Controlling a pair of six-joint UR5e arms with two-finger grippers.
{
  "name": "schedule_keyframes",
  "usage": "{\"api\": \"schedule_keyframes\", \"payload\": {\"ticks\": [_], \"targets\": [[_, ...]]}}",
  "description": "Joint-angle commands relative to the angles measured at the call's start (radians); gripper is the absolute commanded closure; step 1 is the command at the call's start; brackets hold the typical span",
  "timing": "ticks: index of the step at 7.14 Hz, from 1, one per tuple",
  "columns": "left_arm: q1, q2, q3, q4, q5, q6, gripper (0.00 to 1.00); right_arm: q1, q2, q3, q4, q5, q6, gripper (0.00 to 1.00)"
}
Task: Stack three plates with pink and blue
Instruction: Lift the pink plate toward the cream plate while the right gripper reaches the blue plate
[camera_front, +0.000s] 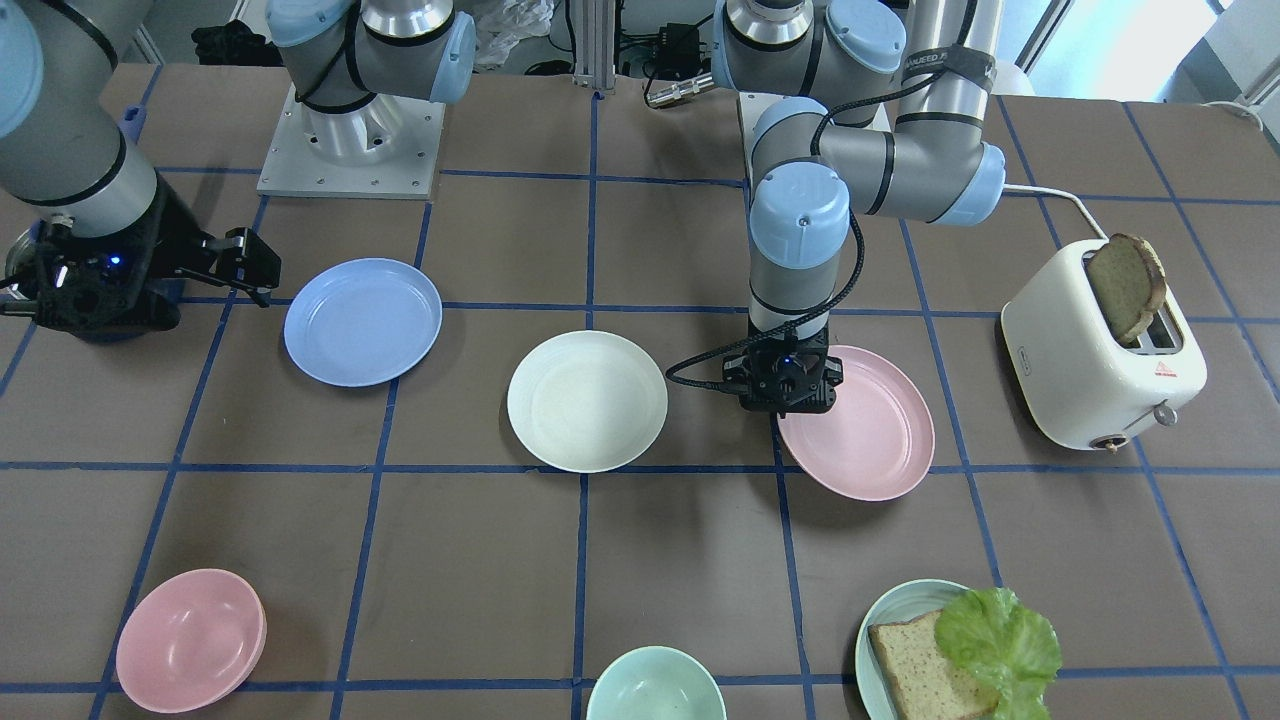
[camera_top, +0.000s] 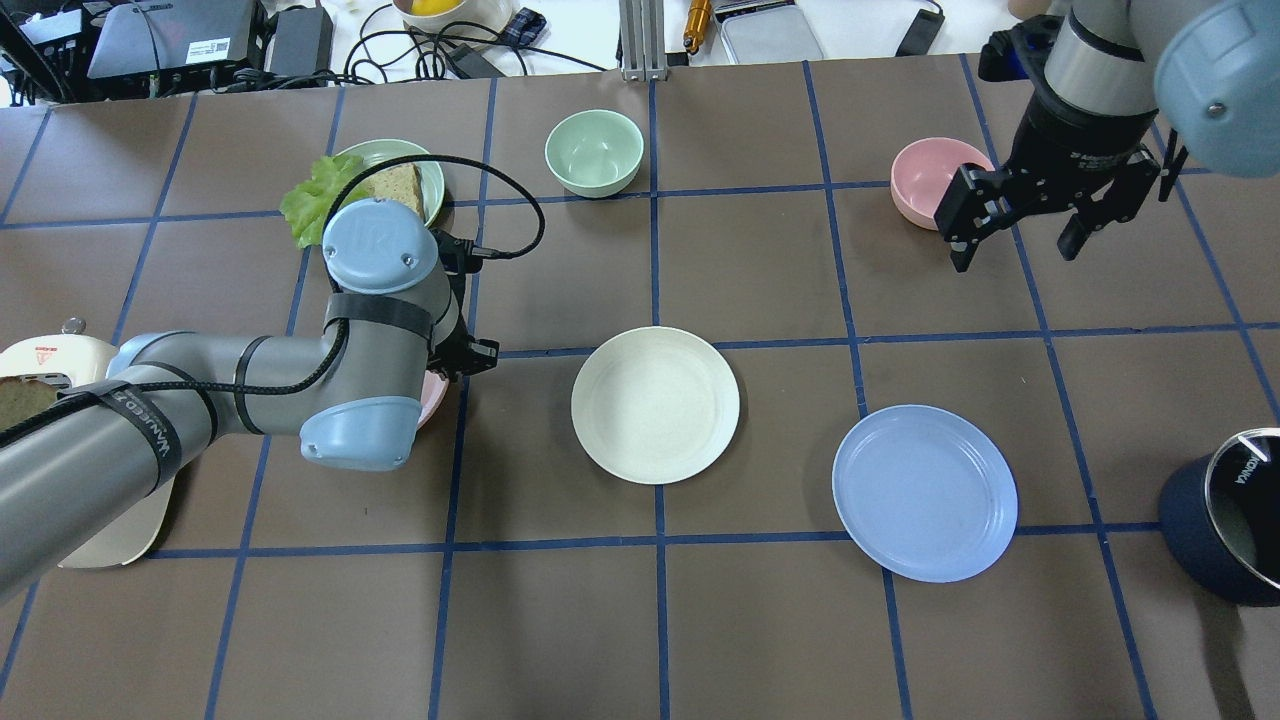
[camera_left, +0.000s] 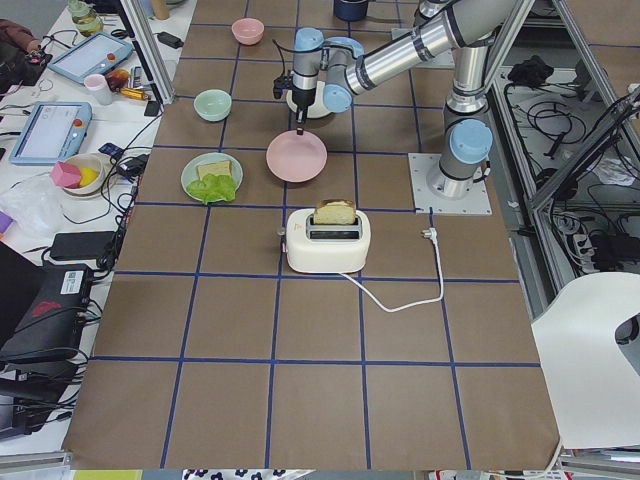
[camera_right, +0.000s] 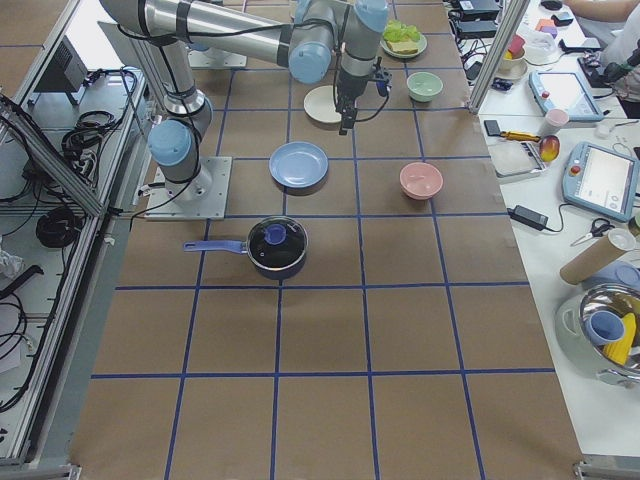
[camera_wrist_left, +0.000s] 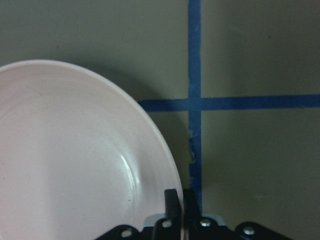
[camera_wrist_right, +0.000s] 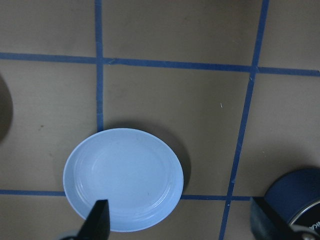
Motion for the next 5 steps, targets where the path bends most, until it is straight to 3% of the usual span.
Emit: {"api": "schedule_keyframes", "payload": {"ticks": [1,3,5], "targets": [[-0.087,-0.037,0.115,-0.079,0.006,-0.009,1.00,-0.079,-0.023,0.154,-0.140,-0.005,-0.089,0.03],[-0.159,-0.075,0.202,-0.127,0.011,-0.034,1.00,-0.124,-0.069,0.379,-0.292,-0.002,-0.100,0.02],[-0.240,-0.132,0.261,-0.151,0.015,-0.130,1.00,-0.143,-0.077,0.608,-0.602,-0.002,-0.111,0.01]]}}
